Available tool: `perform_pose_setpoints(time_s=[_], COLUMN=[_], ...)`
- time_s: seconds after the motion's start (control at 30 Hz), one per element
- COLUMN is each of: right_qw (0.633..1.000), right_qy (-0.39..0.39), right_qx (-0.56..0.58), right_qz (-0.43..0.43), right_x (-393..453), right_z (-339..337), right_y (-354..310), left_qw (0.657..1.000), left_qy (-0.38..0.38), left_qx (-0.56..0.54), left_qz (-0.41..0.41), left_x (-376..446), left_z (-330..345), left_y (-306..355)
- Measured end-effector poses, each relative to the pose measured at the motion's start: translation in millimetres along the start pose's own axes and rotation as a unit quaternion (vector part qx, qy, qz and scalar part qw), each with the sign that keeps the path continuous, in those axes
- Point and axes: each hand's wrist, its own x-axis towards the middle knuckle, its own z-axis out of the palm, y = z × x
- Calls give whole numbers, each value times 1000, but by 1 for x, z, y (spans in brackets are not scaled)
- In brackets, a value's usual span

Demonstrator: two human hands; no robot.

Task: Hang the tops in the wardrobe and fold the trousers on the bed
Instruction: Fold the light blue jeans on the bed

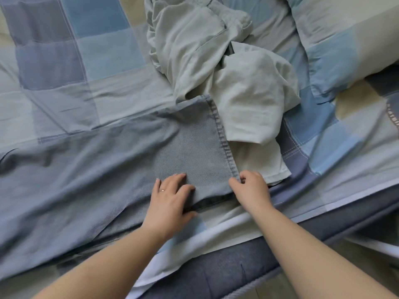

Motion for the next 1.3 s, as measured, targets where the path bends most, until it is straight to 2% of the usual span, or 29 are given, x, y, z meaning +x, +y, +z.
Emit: perform_pose_setpoints(time_s=[0.13, 0.23, 0.3, 0.33, 0.4, 0.43, 0.47, 0.5, 0.6, 0.63, 0.7, 0.77, 0.83, 0.87, 0.97, 1.03, 1.13, 1.3], right_qw=[1000, 995, 990, 989, 982, 976, 969, 963, 926, 921, 936, 957, 978, 987, 997, 996, 991, 965], right_qy=[-10, -62, -100, -111, -136, -153, -175, -200, -288, -289, -208, -108, -64, -52, -15, -9, -56, -175], right_qx=[15, 54, 84, 96, 129, 144, 146, 141, 218, 246, 279, 268, 196, 148, 65, 47, 40, 160], right_qz=[25, 58, 56, 27, -36, -65, -93, -115, -112, -92, -50, -31, -36, -40, -47, -70, -112, -116], right_x=[0, 5, 6, 4, -8, -18, -28, -38, -56, -55, -49, -39, -26, -21, -11, -15, -41, -107], right_z=[1, -6, -11, -13, -16, -16, -16, -14, -9, -8, -8, -9, -12, -14, -20, -22, -7, 40], right_y=[2, -3, -9, -13, -28, -36, -45, -54, -75, -81, -98, -120, -149, -163, -202, -228, -281, -371], left_qw=[999, 998, 987, 962, 865, 816, 784, 772, 784, 794, 831, 891, 942, 954, 952, 936, 917, 907], left_qy=[16, -33, -40, -17, 33, 42, 40, 33, 47, 54, 69, 75, 69, 66, 72, 84, 99, 142], left_qx=[-38, -28, -156, -260, -467, -540, -585, -602, -586, -571, -520, -425, -320, -290, -299, -341, -377, -365], left_qz=[21, 53, -11, -77, -182, -200, -204, -202, -199, -201, -184, -138, -70, -38, -1, -22, -83, -158], left_x=[-5, -6, -2, 3, 13, 18, 21, 22, 19, 17, 12, 4, -7, -13, -38, -55, -90, -171], left_z=[7, 9, 4, -5, -25, -35, -44, -52, -73, -80, -93, -104, -111, -112, -124, -136, -160, -200], left_y=[17, 26, 33, 38, 48, 52, 55, 57, 49, 42, 27, 19, 21, 23, 15, 2, -42, -136])
